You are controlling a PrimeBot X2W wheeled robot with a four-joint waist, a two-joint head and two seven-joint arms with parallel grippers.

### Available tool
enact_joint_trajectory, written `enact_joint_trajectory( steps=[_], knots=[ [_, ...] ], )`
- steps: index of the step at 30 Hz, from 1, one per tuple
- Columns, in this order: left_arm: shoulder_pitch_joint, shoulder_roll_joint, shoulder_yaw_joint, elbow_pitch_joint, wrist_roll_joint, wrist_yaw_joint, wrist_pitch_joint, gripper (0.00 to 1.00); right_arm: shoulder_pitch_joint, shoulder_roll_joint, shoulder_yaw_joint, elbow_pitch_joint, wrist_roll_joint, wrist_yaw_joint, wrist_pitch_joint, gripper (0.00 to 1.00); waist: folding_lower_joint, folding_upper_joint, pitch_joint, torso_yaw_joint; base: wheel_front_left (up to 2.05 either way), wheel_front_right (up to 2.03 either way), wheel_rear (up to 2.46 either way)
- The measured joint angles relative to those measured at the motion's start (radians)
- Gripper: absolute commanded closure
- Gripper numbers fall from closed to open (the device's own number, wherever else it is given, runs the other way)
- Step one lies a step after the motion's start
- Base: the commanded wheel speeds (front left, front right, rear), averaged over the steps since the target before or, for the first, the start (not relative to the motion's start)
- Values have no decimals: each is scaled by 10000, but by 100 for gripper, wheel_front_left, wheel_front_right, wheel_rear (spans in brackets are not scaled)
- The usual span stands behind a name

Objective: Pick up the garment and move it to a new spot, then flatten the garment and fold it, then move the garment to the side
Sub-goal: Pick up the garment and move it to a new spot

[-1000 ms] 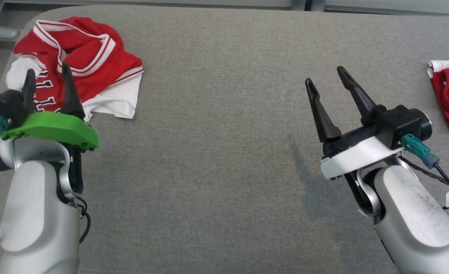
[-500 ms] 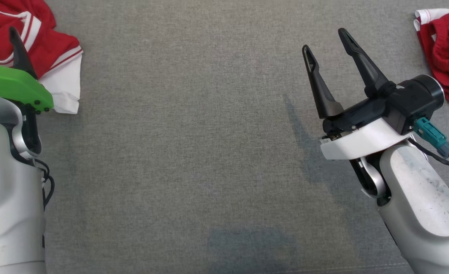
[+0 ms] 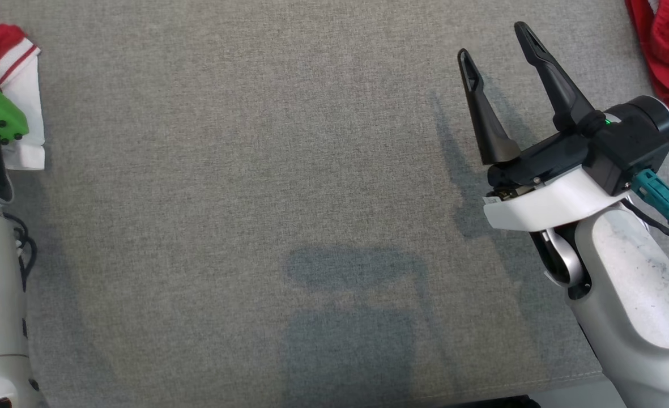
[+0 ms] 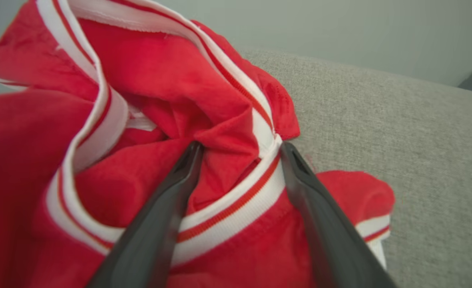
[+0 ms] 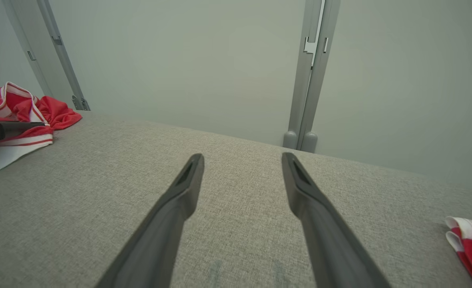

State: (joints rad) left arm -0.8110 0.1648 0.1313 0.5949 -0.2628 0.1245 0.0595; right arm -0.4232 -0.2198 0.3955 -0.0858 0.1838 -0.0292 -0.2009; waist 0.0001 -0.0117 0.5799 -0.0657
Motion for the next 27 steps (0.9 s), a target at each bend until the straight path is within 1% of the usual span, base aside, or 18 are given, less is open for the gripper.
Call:
enact_joint_trajectory(
  steps=[3, 6, 7, 8, 9, 15, 20, 27],
  knots=[
    [-214, 205, 134, 322, 359, -2, 21, 0, -9, -2, -2, -61, -2, 0, -6, 0, 0, 0, 180, -96, 0, 0, 0],
    [-498, 257, 219, 639, 569, 0, 113, 0, -10, -12, -23, -75, -4, -2, -8, 0, 0, 0, 338, -148, 0, 0, 0],
    [-584, 255, 278, 748, 627, 0, 111, 47, -9, -25, -40, -75, -4, -4, -10, 0, 0, 0, 382, -153, 0, 0, 0],
    [-652, 251, 288, 800, 738, -2, 104, 69, -9, -50, -69, -73, -6, -42, -10, 0, 0, 0, 419, -149, 0, 0, 0],
    [-725, 228, 297, 872, 855, -2, 94, 100, -9, -59, -92, -61, -8, -79, -12, 0, 0, 0, 441, -135, 0, 0, 0],
    [-916, -75, 276, 1260, 943, 0, -353, 100, -9, -71, -176, -4, -15, -90, -113, 0, 0, 0, 318, 25, 0, 0, 0],
    [-917, -334, 25, 1289, 878, -40, -1026, 100, -10, -58, -255, 161, -15, -121, -203, 0, 0, 0, 70, 139, 0, 0, 0],
    [-908, -573, -198, 938, 805, -690, -2293, 100, -10, 44, -341, 564, 21, -157, -376, 0, 0, 0, -481, 241, 0, 0, 0]
  ],
)
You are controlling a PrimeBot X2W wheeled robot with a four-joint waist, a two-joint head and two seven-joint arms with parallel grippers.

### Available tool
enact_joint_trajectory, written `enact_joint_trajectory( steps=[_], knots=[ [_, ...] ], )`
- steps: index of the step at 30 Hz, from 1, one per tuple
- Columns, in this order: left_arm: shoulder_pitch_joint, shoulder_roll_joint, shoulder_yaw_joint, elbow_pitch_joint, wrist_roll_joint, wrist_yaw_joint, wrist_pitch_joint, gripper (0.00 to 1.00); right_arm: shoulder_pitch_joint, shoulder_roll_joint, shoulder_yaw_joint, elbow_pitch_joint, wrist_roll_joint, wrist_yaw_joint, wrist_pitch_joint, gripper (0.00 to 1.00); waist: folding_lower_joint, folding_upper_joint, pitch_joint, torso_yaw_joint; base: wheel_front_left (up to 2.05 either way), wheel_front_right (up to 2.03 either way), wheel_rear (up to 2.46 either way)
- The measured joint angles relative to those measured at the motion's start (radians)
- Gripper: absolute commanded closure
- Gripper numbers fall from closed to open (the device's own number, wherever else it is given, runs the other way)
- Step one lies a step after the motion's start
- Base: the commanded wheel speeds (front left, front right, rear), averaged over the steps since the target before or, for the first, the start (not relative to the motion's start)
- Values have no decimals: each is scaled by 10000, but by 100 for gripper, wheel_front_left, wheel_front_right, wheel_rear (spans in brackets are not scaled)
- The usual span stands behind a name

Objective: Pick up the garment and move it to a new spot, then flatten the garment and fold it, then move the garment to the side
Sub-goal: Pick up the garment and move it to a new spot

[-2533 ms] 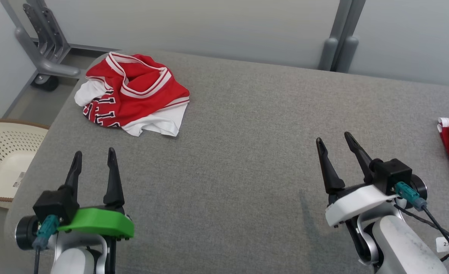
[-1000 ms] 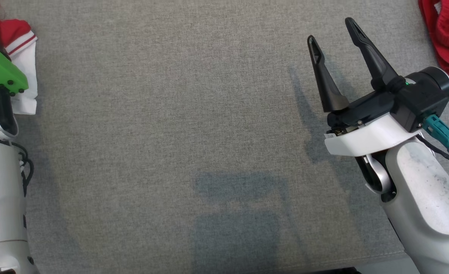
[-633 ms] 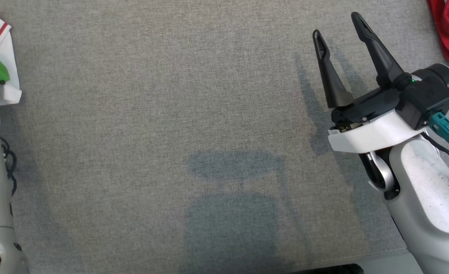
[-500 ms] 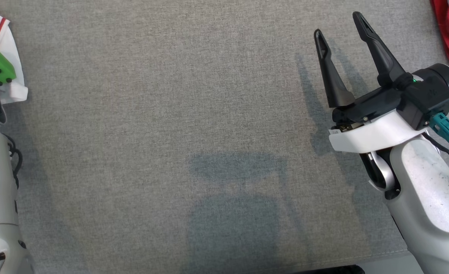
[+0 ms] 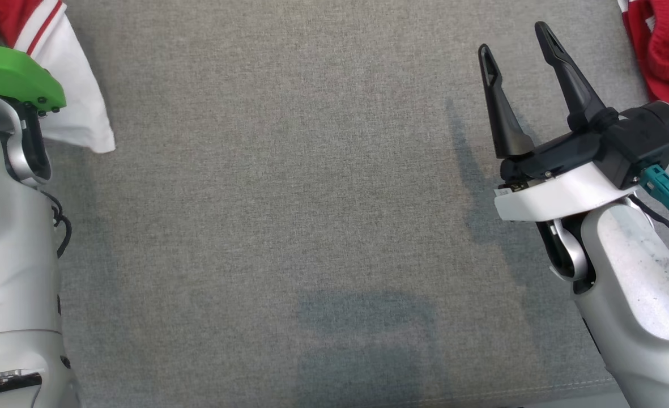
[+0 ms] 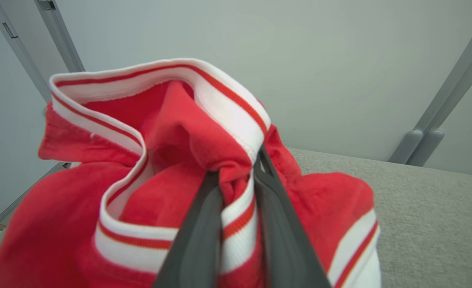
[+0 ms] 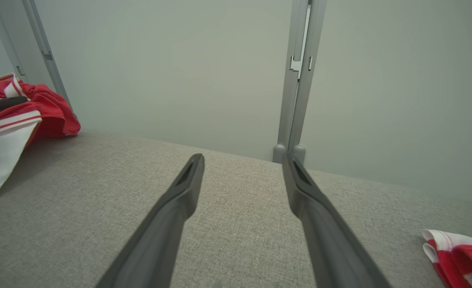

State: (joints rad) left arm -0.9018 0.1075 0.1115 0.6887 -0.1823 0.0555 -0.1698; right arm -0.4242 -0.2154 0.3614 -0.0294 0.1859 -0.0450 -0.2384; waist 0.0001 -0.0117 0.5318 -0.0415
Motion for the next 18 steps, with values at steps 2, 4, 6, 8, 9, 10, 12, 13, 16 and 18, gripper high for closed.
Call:
enact_joint_trajectory(
  steps=[2, 4, 6, 8, 9, 10, 12, 13, 16, 18],
  knots=[
    [28, -113, -104, -92, -79, -207, -343, 100, 5, 19, -96, 167, 40, -21, -4, 0, 0, 0, -205, 10, 0, 0, 0],
    [138, -336, -219, -190, -165, -387, -631, 100, 29, 44, -213, 293, 90, -75, -44, 0, -1, 0, -432, 16, 0, 0, 0],
    [372, -546, -418, -228, -207, -617, -690, 100, 50, 77, -290, 422, 119, -96, -48, 0, -1, 0, -671, 20, 0, 0, 0],
    [679, -702, -612, -259, -261, -840, -690, 100, 140, 142, -334, 518, 209, -104, -92, 0, -1, 0, -926, 20, 0, 0, 0],
    [829, -736, -721, -291, -270, -938, -690, 100, 236, 169, -351, 573, 249, -115, -111, 0, -1, 0, -1055, 19, 0, 0, 0],
    [975, -763, -821, -337, -272, -1045, -692, 100, 339, 196, -366, 654, 299, -161, -117, 0, -1, 0, -1188, 17, 0, 0, 0],
    [1253, -823, -976, -502, -295, -1248, -702, 100, 564, 228, -416, 769, 374, -178, -119, 0, -1, 0, -1454, 9, 0, 0, 0],
    [1381, -848, -1081, -556, -353, -1360, -704, 100, 672, 245, -447, 826, 410, -184, -119, 0, -1, 0, -1593, 3, 0, 0, 0],
    [1797, -895, -1390, -736, -416, -1446, -734, 100, 946, 265, -543, 988, 470, -198, -125, 0, -1, 0, -2005, -25, 0, 0, 0],
    [2077, -899, -1593, -886, -468, -1526, -748, 100, 1163, 282, -562, 1087, 525, -198, -132, 0, -1, 0, -2285, -54, 0, 0, 0]
  ],
)
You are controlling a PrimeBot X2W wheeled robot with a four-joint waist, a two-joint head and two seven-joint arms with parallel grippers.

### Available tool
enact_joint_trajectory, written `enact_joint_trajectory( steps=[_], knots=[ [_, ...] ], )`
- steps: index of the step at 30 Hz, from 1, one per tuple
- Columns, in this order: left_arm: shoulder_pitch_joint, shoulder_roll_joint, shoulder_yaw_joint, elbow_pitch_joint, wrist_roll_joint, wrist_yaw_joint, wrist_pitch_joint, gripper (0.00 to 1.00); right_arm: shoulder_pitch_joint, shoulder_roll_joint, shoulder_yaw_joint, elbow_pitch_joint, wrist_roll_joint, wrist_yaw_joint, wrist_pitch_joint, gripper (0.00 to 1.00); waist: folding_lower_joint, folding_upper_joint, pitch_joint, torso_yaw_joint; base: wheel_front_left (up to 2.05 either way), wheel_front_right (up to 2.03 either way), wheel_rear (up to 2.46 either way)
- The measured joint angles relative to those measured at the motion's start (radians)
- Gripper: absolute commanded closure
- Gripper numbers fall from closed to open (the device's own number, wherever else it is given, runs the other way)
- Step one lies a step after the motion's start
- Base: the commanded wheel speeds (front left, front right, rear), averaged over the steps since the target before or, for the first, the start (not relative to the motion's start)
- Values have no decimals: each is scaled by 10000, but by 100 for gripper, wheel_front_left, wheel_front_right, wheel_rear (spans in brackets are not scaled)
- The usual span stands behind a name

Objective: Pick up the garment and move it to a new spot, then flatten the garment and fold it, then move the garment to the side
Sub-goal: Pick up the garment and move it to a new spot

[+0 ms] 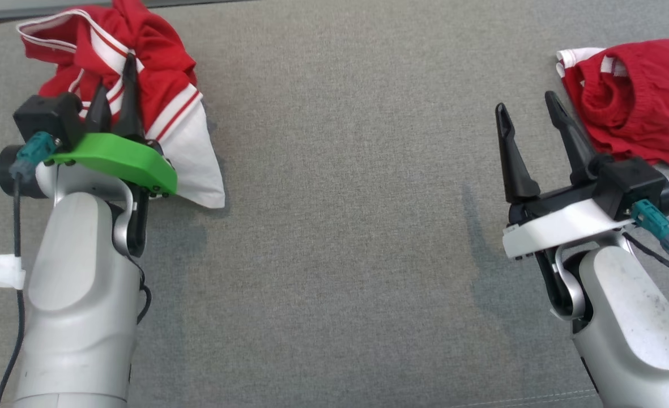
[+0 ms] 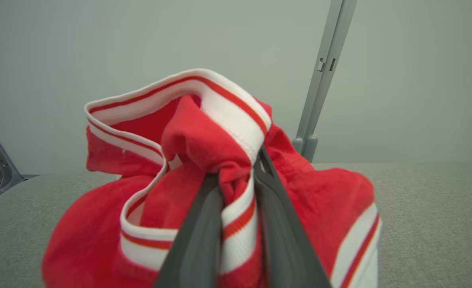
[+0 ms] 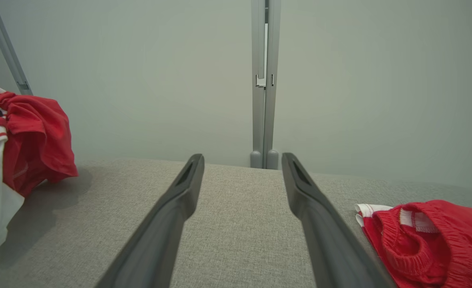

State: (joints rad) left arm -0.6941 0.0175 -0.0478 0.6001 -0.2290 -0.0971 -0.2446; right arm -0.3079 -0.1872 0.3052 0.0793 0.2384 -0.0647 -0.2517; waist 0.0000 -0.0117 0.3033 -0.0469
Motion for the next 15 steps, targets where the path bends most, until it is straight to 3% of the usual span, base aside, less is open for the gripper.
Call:
enact_joint_trajectory(
  steps=[11, 15],
  knots=[
    [1503, 19, -1916, -571, -132, -221, 38, 100, 1001, 374, 430, 493, 111, 29, 0, 0, 0, 0, -1523, -358, 0, 0, 0],
    [1807, 73, -2771, -901, -681, -221, 349, 100, 1161, 395, 587, 462, 169, 42, 0, 0, -1, 0, -1891, -697, 0, 0, 0]
  ],
)
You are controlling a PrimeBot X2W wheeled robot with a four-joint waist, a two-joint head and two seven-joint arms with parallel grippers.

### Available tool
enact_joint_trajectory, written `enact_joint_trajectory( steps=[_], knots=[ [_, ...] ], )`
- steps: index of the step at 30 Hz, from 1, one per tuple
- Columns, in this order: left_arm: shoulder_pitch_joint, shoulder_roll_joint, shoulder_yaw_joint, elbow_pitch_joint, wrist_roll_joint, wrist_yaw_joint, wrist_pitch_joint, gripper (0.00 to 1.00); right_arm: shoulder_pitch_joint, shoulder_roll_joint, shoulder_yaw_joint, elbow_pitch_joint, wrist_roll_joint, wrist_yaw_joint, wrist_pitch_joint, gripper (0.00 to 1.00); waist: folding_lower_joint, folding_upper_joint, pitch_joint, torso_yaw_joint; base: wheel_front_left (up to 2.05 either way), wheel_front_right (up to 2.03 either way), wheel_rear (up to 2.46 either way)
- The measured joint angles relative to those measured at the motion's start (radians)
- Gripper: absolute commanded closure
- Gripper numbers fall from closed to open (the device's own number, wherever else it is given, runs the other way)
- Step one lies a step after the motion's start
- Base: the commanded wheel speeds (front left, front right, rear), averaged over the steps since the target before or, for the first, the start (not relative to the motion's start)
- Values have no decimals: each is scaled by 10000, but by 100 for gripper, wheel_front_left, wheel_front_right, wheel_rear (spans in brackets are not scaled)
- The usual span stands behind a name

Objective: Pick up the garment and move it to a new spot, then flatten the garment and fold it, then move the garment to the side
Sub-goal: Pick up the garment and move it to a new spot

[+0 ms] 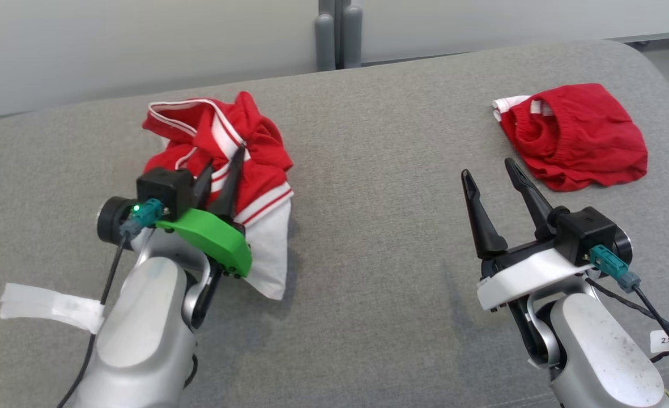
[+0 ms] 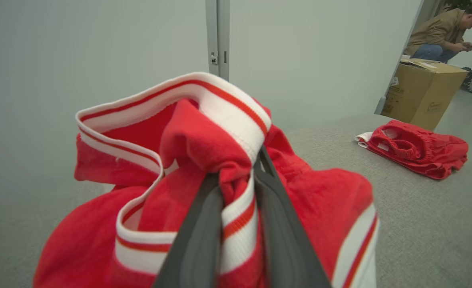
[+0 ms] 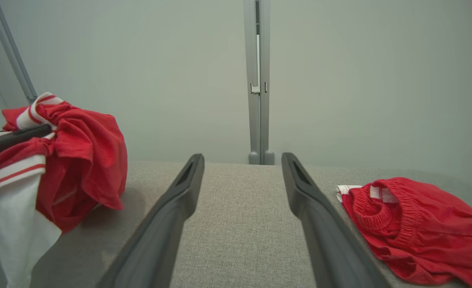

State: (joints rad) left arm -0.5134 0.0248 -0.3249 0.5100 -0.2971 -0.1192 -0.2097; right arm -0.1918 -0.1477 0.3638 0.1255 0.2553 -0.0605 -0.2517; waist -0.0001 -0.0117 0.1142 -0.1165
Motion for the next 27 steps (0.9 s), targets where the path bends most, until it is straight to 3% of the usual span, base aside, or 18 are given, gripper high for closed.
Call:
enact_joint_trajectory(
  steps=[11, 18, 20, 21, 22, 23, 27],
  knots=[
    [314, 8, -1764, -251, -596, 35, 863, 100, 12, 194, 339, -81, 0, 215, 0, 0, 0, 0, -252, -1150, 0, 0, 0],
    [337, 42, -2150, 35, -802, 495, 1124, 100, 10, 257, 477, -54, 12, 334, 0, 0, 0, 0, -143, -1797, 0, 0, 0],
    [331, 50, -2242, 50, -1001, 619, 1124, 54, 6, 301, 531, -17, 12, 341, -2, 0, 0, 0, -85, -2019, 0, 0, 0],
    [325, 52, -2282, 52, -1091, 671, 1122, 26, 6, 316, 556, 12, 13, 341, -2, 0, 0, 0, -54, -2127, 0, 0, 0],
    [321, 54, -2307, 44, -1218, 729, 1120, 26, 5, 330, 573, 42, 15, 353, 0, 0, 0, 0, -21, -2236, 0, 0, 0],
    [309, 59, -2347, 42, -1337, 767, 1118, 6, 4, 347, 579, 77, 19, 376, 0, 0, 0, 0, 13, -2347, 0, 0, 0],
    [188, 82, -2617, 0, -1839, 888, 892, 0, -1, 384, 570, 211, 82, 420, 0, 0, 0, 0, 149, -2746, 0, 0, 0]
  ],
)
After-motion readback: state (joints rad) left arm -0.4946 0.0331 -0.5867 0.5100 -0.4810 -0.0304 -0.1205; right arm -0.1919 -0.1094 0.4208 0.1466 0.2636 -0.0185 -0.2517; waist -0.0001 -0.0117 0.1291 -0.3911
